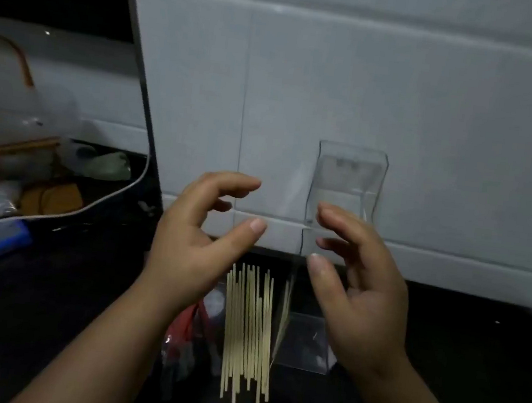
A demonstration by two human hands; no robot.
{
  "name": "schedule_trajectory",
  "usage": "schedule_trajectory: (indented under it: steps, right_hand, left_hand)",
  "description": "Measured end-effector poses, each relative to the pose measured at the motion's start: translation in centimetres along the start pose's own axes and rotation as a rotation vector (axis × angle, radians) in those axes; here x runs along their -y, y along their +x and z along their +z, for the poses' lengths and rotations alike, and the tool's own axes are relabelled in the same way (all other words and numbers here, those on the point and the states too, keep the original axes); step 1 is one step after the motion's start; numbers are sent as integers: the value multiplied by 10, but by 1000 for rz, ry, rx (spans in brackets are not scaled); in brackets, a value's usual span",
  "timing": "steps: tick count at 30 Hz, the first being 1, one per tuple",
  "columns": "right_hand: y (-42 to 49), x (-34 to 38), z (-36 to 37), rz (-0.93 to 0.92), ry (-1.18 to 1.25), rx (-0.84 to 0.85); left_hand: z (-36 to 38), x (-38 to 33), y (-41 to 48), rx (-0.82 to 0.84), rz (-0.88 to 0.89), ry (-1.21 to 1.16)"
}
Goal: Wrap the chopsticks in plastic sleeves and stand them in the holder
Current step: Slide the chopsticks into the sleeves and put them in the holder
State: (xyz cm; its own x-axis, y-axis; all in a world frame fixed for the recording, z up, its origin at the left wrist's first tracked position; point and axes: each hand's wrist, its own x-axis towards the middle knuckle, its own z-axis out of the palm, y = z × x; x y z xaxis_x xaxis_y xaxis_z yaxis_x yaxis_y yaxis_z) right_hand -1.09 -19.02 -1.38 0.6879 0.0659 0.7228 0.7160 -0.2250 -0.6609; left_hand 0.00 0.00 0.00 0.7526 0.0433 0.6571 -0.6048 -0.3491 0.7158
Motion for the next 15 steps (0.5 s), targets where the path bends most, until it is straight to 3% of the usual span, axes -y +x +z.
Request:
schedule_trajectory:
  steps: [8,15]
  right_hand:
    - [-70,-16,15,5,77,-63]
    - [-84,-15,35,86,111,-89]
  left_hand:
    - [-2,21,-68,-25,62,-10]
    - [-14,30,-93,-42,-17,-67]
